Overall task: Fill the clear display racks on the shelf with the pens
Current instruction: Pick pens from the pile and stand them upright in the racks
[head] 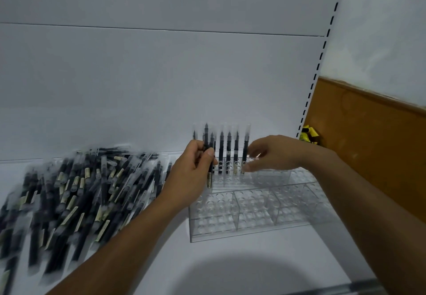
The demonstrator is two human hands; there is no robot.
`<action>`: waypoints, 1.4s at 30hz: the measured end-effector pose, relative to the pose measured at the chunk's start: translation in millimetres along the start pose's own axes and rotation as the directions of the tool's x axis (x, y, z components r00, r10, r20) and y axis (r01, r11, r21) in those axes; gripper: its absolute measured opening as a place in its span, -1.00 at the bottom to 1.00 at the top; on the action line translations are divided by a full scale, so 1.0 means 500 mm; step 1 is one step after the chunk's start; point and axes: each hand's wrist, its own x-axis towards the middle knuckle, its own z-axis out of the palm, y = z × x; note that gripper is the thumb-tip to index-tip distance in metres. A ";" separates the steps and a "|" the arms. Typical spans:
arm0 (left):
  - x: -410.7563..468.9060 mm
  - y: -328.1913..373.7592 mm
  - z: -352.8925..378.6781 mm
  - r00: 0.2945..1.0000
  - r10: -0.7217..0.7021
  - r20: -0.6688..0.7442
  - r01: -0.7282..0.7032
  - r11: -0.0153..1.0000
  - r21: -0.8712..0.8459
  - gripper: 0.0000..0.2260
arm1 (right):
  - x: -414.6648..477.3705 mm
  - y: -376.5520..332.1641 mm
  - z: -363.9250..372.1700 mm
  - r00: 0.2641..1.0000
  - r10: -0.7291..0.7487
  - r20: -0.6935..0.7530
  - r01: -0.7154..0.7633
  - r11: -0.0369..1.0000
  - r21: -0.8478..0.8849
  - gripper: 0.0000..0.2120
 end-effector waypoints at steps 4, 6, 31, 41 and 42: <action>0.009 -0.006 0.000 1.000 -0.019 -0.004 0.019 1.000 0.009 -0.91 | -0.004 0.017 0.006 0.999 -0.010 0.044 0.008 0.999 0.039 -0.35; 0.019 -0.011 -0.004 0.999 -0.034 -0.013 0.035 0.999 0.012 -0.90 | 0.008 0.017 0.013 0.999 -0.036 -0.009 0.037 0.997 0.067 -0.39; 0.040 0.021 0.011 0.999 0.054 0.008 -0.054 0.960 0.273 -0.88 | 0.116 -0.003 0.066 0.963 -0.079 -0.258 0.159 0.938 0.307 -0.31; 0.065 -0.003 -0.031 0.999 0.013 0.034 -0.021 0.971 0.236 -0.87 | 0.075 -0.024 0.030 0.839 -0.042 -0.542 0.237 0.925 0.295 -0.82; 0.066 -0.003 -0.030 0.999 0.011 0.035 -0.018 0.974 0.225 -0.87 | 0.070 -0.030 0.026 0.821 -0.028 -0.570 0.212 0.942 0.260 -0.85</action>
